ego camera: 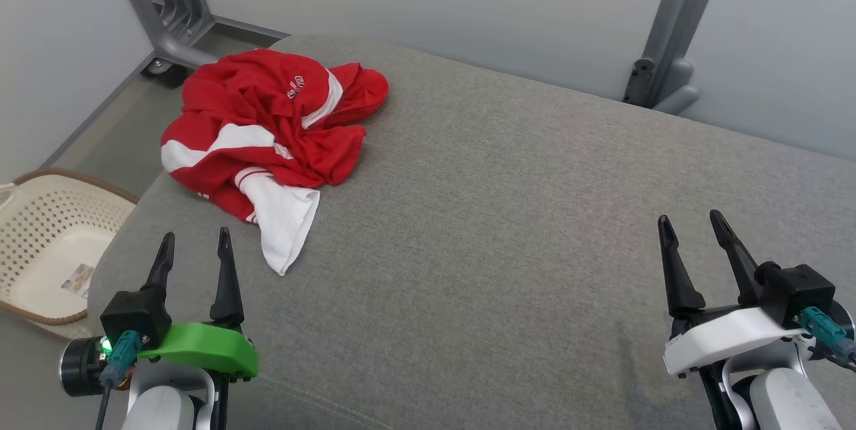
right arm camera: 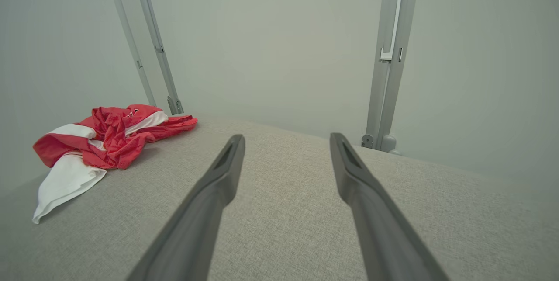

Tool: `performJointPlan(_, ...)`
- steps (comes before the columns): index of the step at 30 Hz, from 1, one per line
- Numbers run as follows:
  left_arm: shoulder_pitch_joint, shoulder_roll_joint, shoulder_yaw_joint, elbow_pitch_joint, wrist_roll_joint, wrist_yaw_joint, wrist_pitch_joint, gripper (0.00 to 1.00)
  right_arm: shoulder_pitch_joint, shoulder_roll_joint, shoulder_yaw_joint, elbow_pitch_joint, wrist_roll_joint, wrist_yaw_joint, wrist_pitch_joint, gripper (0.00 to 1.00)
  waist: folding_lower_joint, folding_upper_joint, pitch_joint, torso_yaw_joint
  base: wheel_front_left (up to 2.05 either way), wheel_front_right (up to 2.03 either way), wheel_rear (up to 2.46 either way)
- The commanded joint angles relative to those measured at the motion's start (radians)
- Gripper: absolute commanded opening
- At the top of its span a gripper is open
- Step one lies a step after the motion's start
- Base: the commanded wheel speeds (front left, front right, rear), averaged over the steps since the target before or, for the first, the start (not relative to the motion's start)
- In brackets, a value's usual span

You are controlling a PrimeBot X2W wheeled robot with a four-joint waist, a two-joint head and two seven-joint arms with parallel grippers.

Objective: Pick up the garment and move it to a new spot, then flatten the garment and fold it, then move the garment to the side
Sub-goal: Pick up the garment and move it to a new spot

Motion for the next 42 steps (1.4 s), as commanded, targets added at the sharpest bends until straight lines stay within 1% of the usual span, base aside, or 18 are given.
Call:
performJointPlan(1,0.011,0.004,0.001,-0.004,-0.005,0.003,-0.002,1.00,-0.009,-0.001,-0.002,-0.001,0.004,0.000,-0.002,1.00,0.0000,0.0000,0.008,0.048,0.00,0.00,0.00)
performJointPlan(10,0.006,0.009,0.000,-0.008,-0.006,0.009,-0.005,1.00,-0.009,0.000,-0.003,0.002,0.002,0.000,-0.006,1.00,0.0000,0.0000,0.009,0.068,0.00,0.00,0.00)
performJointPlan(20,-0.003,0.011,-0.003,-0.009,-0.007,0.013,-0.006,1.00,-0.006,-0.003,-0.005,0.004,0.007,0.000,-0.006,1.00,0.0000,0.0000,0.012,0.071,0.00,0.00,0.00)
performJointPlan(24,-0.021,0.011,0.002,-0.017,-0.009,0.015,-0.006,1.00,-0.019,-0.006,-0.002,-0.006,0.005,0.000,0.002,1.00,0.0000,0.0000,0.029,0.063,0.00,0.00,0.00)
performJointPlan(28,-0.062,0.021,0.000,-0.033,0.000,0.013,-0.007,1.00,-0.030,-0.015,0.003,-0.023,-0.003,0.000,0.018,1.00,0.0000,0.0000,0.066,0.038,0.00,0.00,0.00)
performJointPlan(33,-0.175,0.037,-0.004,-0.042,0.004,0.000,0.019,1.00,-0.067,-0.043,0.011,-0.065,-0.011,0.000,0.046,1.00,0.0000,0.0000,0.148,-0.012,0.00,0.00,0.00)
performJointPlan(34,-0.206,0.042,-0.005,-0.030,0.000,-0.009,0.026,1.00,-0.073,-0.051,0.010,-0.073,-0.014,0.000,0.051,1.00,0.0000,0.0000,0.165,-0.022,0.00,0.00,0.00)
performJointPlan(37,-0.300,0.058,0.004,0.028,-0.020,-0.032,0.064,1.00,-0.101,-0.074,0.016,-0.099,-0.009,0.000,0.067,1.00,0.0000,0.0000,0.226,-0.059,0.00,0.00,0.00)
performJointPlan(42,-0.450,0.074,0.013,0.214,-0.064,-0.079,0.144,1.00,-0.144,-0.102,0.030,-0.128,-0.002,0.000,0.084,1.00,0.0000,0.0000,0.318,-0.114,0.00,0.00,0.00)
